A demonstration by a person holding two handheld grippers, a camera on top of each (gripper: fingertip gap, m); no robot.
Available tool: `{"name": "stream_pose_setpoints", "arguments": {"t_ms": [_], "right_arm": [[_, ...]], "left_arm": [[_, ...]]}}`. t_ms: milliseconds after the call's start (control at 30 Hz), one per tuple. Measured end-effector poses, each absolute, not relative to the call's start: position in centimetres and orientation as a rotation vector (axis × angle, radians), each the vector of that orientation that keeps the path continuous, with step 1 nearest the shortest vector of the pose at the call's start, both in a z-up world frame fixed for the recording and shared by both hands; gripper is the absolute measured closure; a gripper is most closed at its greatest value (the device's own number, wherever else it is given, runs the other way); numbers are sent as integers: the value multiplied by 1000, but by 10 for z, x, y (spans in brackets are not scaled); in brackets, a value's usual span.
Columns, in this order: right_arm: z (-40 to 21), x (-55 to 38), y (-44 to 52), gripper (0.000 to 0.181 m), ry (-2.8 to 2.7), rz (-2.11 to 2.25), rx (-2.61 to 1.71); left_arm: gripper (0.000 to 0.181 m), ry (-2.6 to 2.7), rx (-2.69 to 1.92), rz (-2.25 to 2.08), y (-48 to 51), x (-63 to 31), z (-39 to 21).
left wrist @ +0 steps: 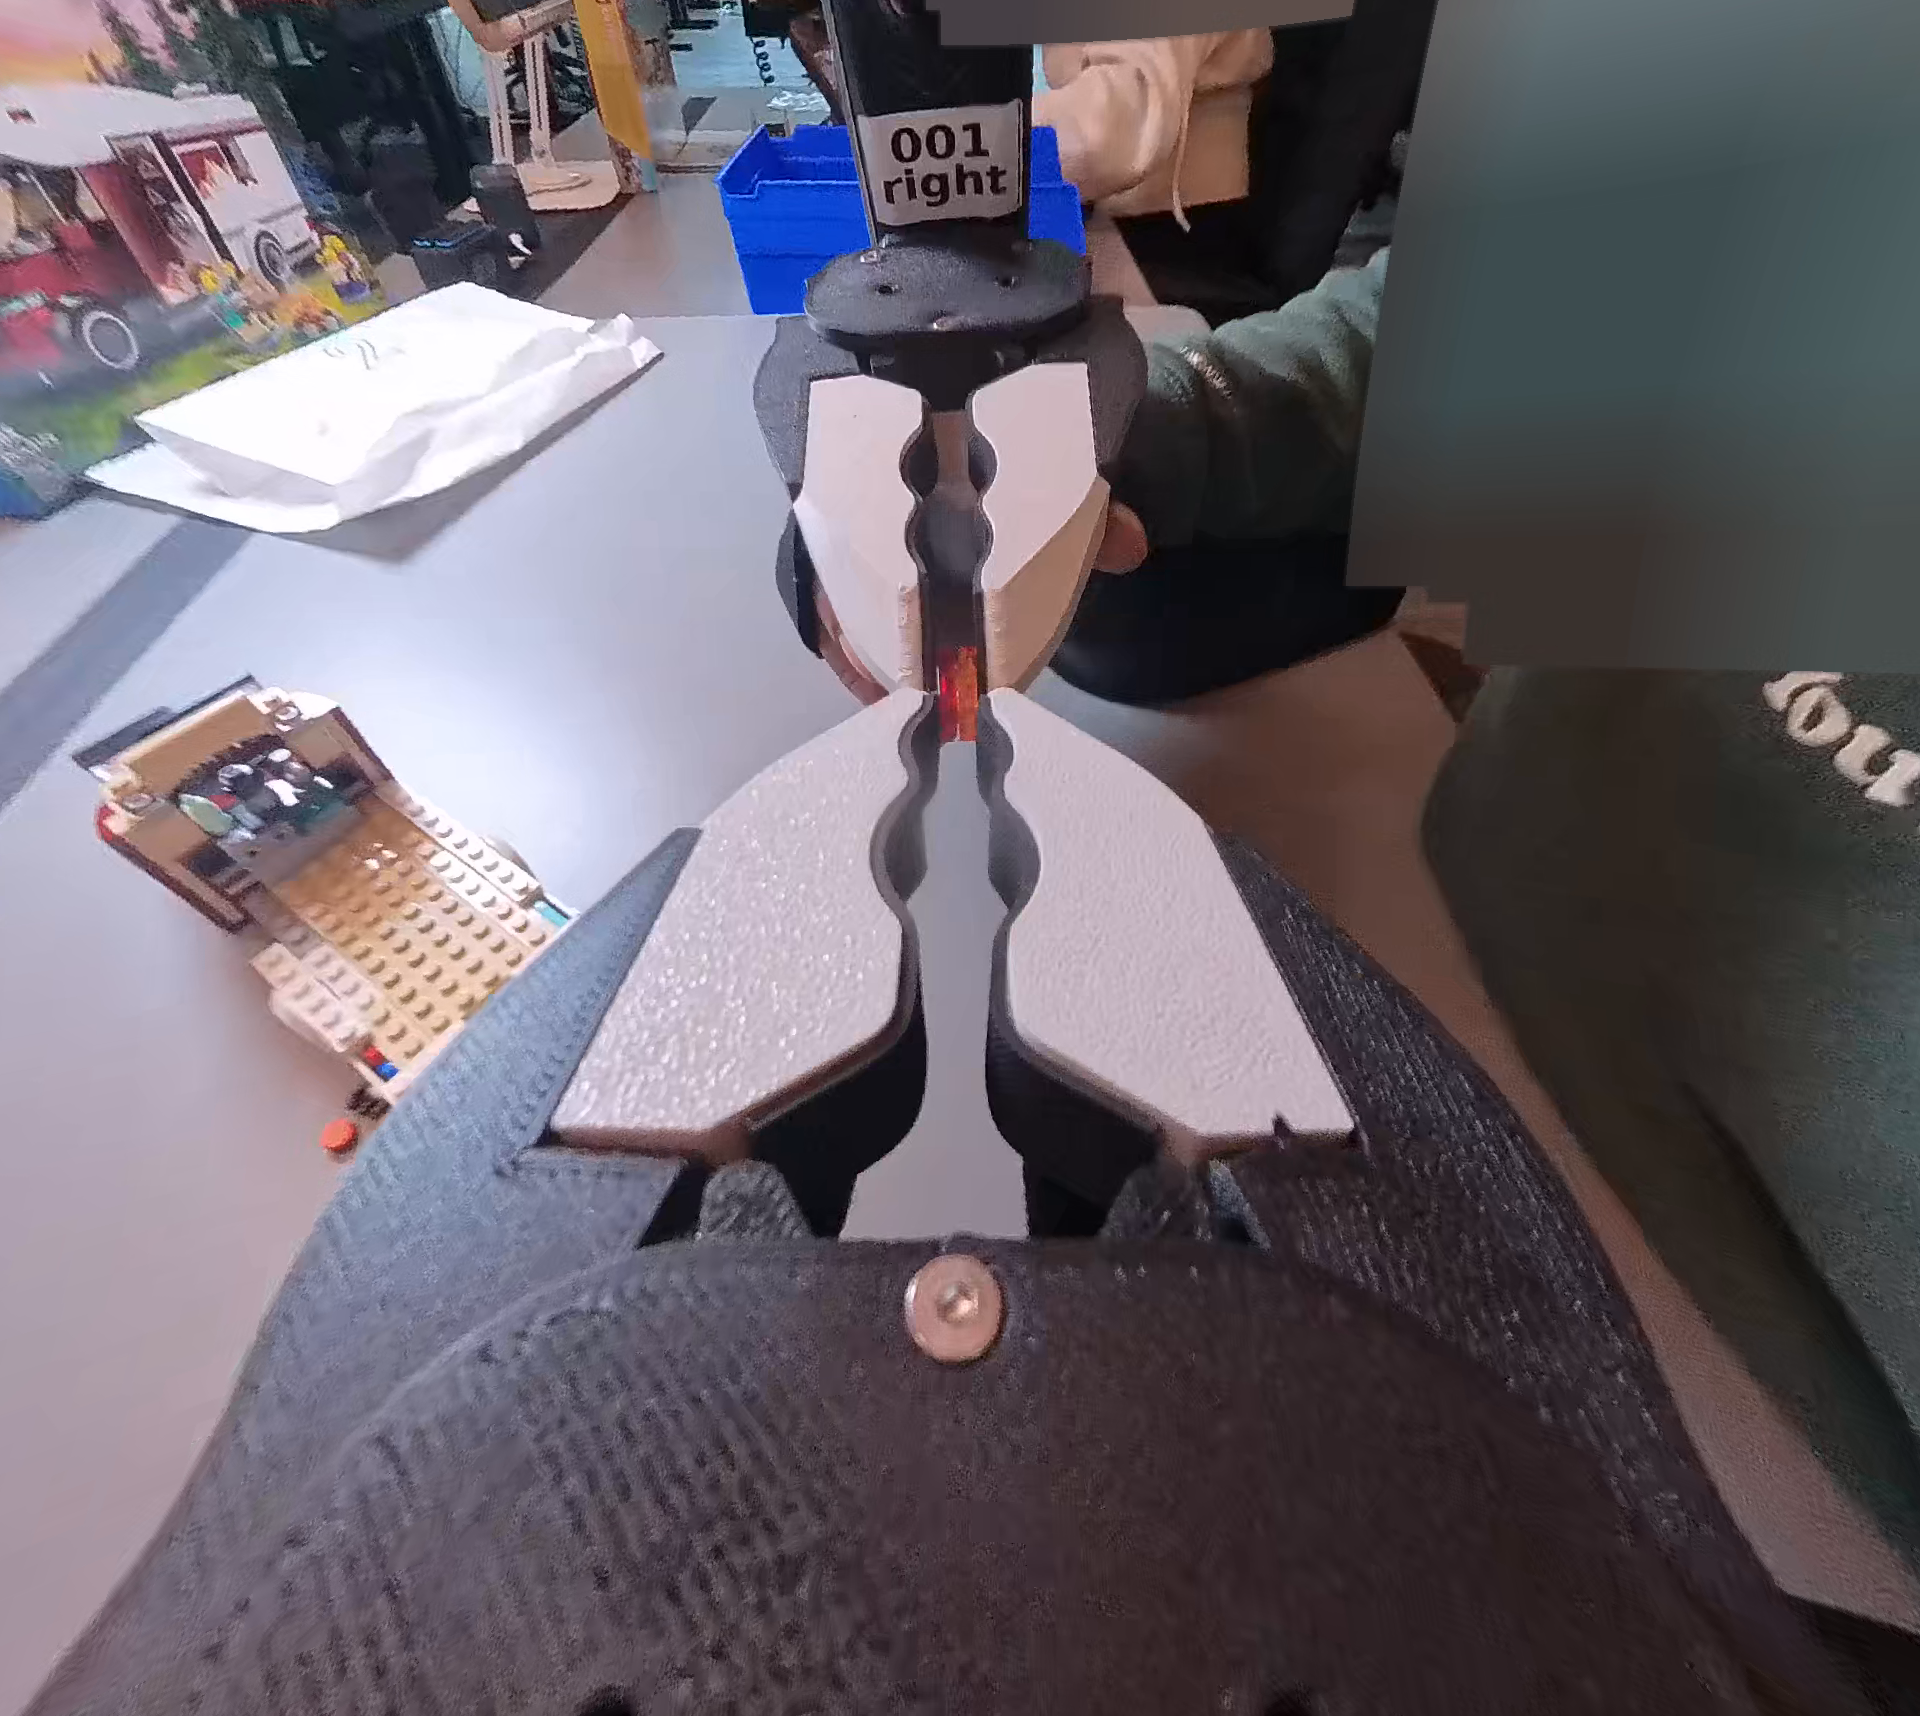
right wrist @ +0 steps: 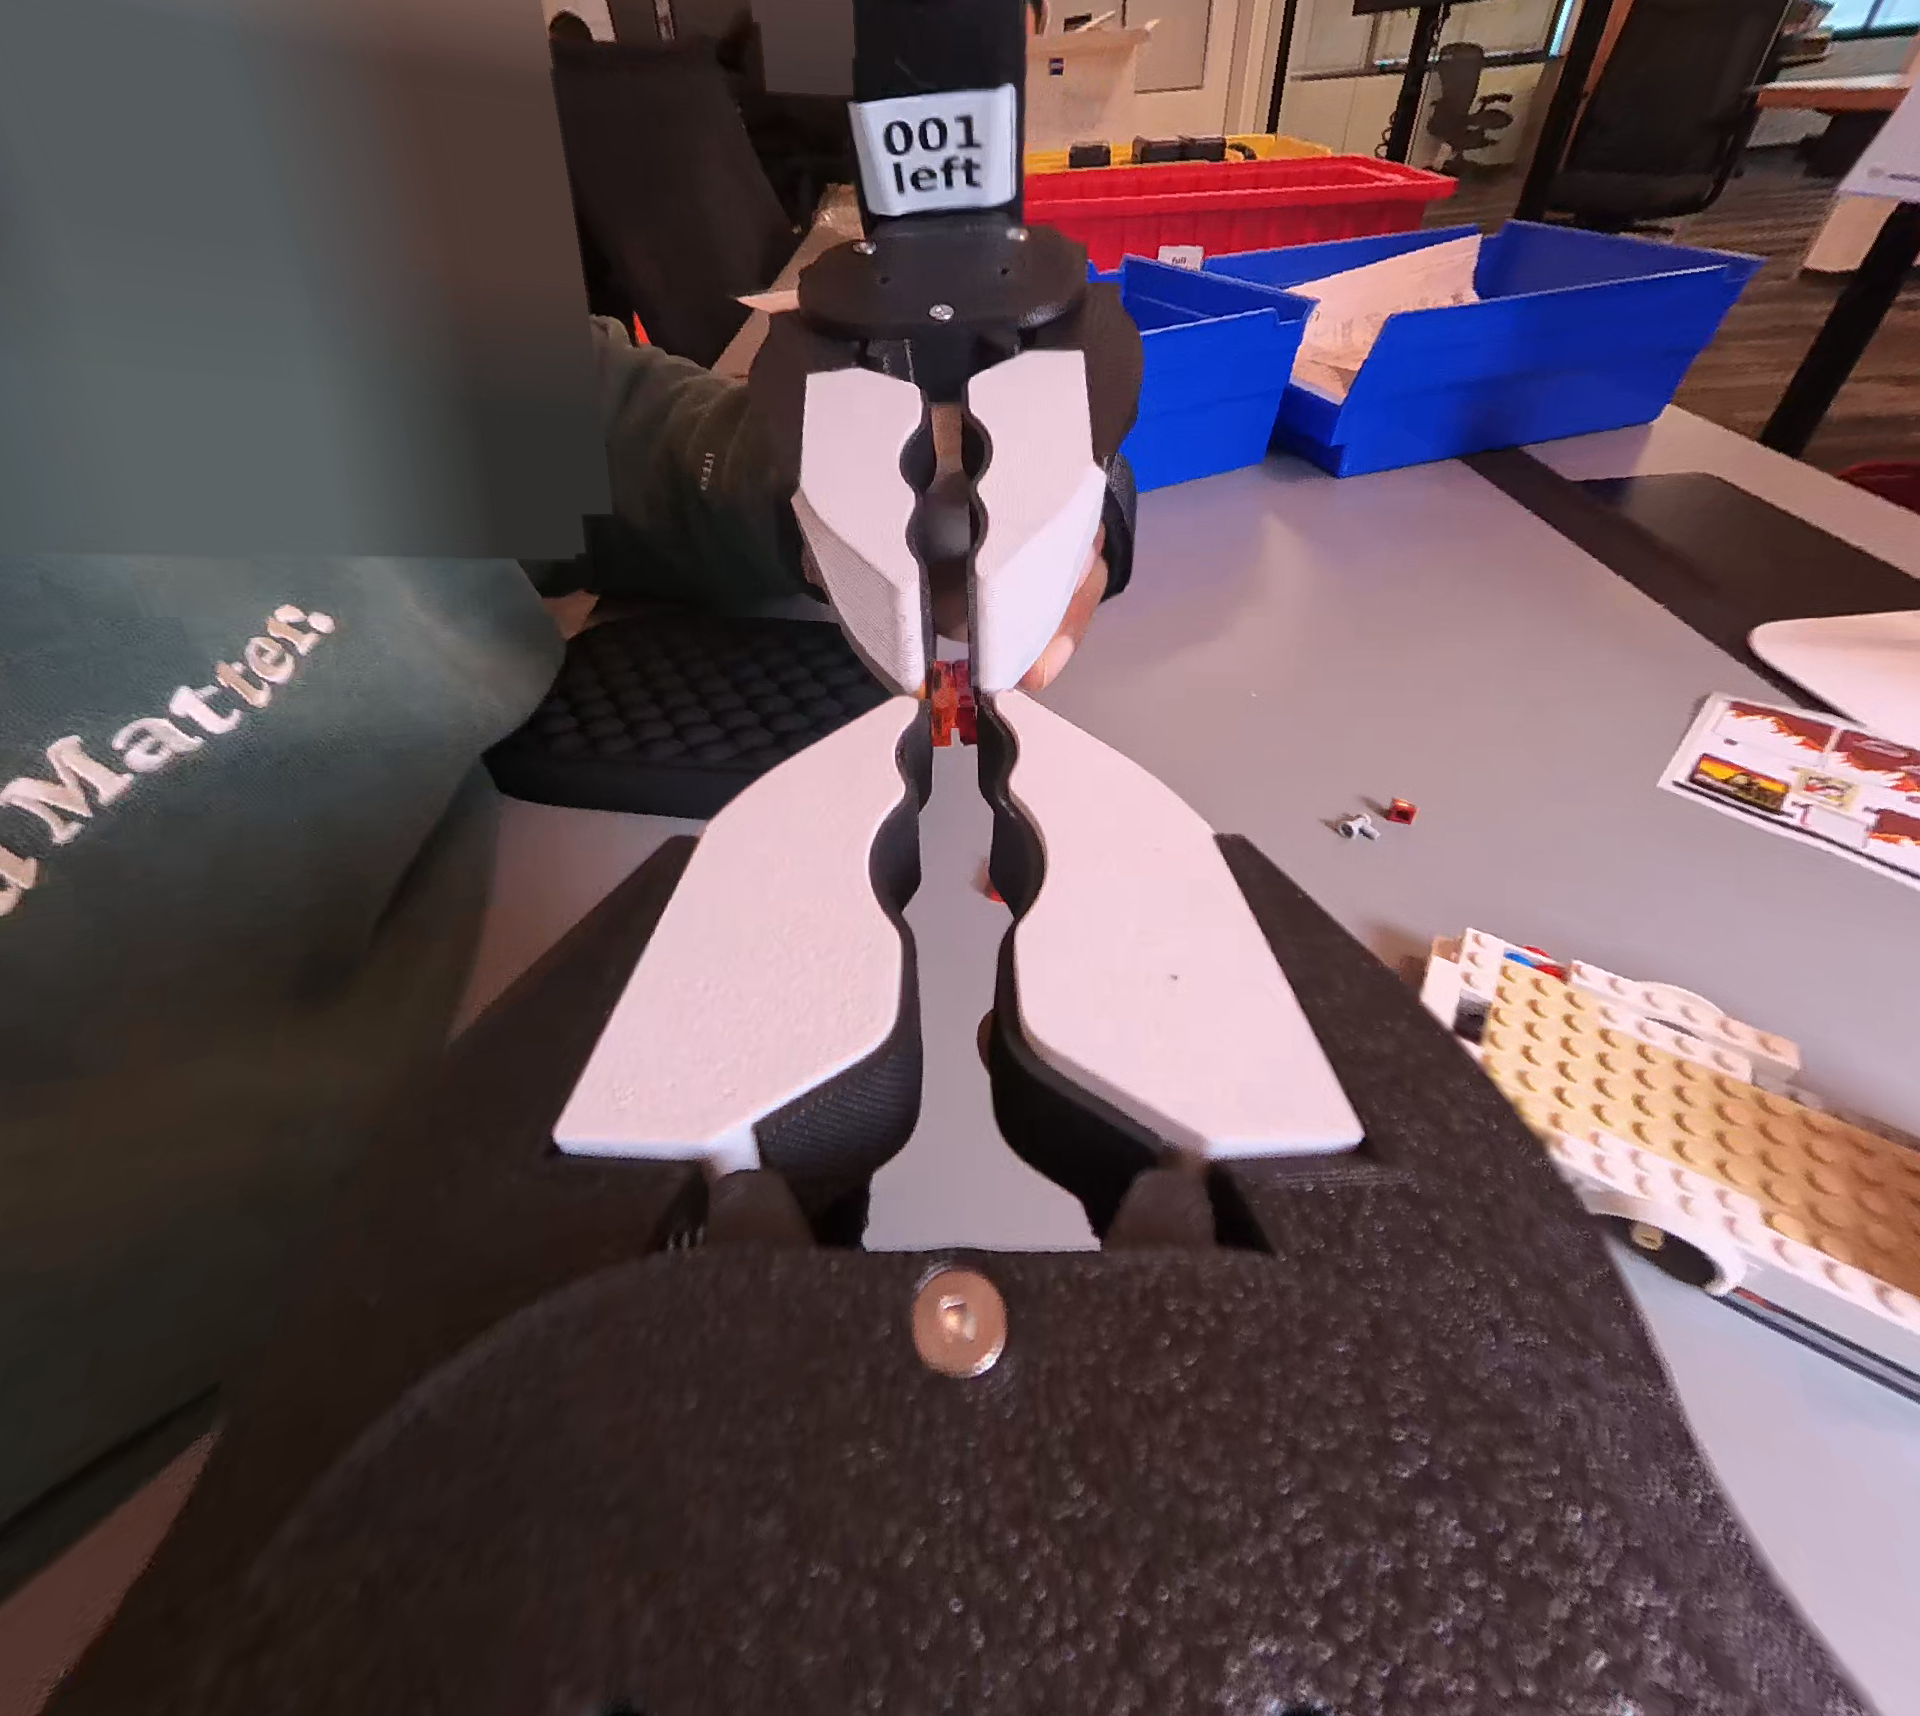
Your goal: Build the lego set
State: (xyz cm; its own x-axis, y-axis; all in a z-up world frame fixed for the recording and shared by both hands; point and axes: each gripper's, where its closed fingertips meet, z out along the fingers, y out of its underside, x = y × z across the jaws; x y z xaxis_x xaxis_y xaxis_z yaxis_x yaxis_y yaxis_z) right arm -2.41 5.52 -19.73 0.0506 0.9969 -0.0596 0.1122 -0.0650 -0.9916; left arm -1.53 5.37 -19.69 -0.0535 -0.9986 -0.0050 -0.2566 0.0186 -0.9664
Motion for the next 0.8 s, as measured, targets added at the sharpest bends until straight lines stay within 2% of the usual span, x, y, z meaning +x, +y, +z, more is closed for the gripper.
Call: {"name": "stream_pose_setpoints", "arguments": {"t_ms": [433,800], "right_arm": [[-193,-29,46,175,-1317,871,-1193],[-192,-28,44,174,-1364,690,-1092]], "left_arm": [[175,1531,-1229,-1027,44,-20,-193],[175,1608,-1018,-685,42,-20,-193]]}}
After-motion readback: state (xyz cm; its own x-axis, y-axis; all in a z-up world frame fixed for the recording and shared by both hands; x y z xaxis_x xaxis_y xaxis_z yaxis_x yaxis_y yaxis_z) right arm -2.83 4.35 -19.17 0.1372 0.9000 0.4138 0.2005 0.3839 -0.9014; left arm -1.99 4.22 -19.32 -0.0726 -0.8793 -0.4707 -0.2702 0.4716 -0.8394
